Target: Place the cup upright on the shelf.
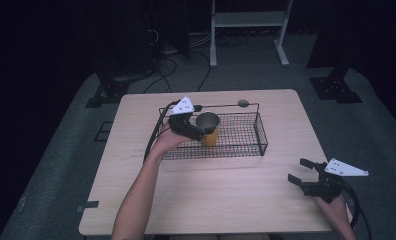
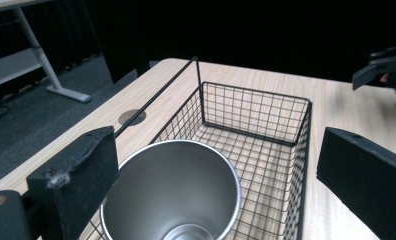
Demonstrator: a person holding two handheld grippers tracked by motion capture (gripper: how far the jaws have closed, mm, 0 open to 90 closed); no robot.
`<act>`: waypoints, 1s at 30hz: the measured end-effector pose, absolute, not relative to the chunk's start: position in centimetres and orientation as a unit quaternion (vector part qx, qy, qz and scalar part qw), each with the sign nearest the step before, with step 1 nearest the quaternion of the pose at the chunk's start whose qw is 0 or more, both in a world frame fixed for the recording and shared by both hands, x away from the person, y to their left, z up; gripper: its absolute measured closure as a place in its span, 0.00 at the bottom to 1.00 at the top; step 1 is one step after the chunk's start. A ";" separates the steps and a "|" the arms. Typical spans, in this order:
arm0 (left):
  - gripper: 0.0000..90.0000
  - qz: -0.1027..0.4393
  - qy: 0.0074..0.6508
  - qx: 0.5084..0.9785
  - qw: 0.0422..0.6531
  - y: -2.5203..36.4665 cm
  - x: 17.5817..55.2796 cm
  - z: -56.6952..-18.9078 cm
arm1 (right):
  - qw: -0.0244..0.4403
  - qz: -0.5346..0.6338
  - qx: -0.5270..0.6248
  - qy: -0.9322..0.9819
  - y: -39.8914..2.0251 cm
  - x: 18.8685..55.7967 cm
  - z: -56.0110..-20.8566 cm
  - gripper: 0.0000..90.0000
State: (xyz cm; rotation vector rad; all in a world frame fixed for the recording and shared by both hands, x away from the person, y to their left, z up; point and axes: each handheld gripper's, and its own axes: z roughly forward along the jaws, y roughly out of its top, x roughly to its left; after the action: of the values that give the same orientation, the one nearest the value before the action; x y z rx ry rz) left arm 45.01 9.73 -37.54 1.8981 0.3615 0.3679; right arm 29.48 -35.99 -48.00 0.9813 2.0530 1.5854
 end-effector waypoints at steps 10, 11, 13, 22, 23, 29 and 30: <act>0.03 0.157 0.159 0.796 0.562 10.2 43.6 -37.5 | 0.183 0.562 0.349 0.727 -36.0 29.5 -48.0 0.15; 0.03 0.156 0.159 0.795 0.564 10.3 43.5 -37.5 | 0.183 0.562 0.349 0.727 -36.0 29.5 -48.0 0.15; 0.03 0.154 0.162 0.796 0.563 10.4 43.2 -37.5 | 0.183 0.562 0.349 0.727 -36.0 29.5 -48.0 0.15; 0.03 0.154 0.165 0.793 0.566 10.8 42.1 -37.8 | 0.183 0.562 0.350 0.727 -36.0 29.5 -48.0 0.15; 0.03 0.152 0.166 0.794 0.565 10.8 42.1 -37.8 | 0.183 0.562 0.350 0.727 -36.0 29.5 -48.0 0.15; 0.03 0.151 0.171 0.793 0.564 11.1 41.5 -38.0 | 0.183 0.562 0.350 0.727 -36.0 29.5 -48.0 0.15; 0.03 0.152 0.172 0.793 0.564 11.2 41.4 -38.0 | 0.183 0.562 0.350 0.727 -36.0 29.5 -48.0 0.15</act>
State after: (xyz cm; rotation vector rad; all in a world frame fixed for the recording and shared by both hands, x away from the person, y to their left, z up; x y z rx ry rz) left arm 41.35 11.20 -38.04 1.8658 0.4037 0.3573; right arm 29.49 -36.01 -48.01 0.9879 2.0502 1.5847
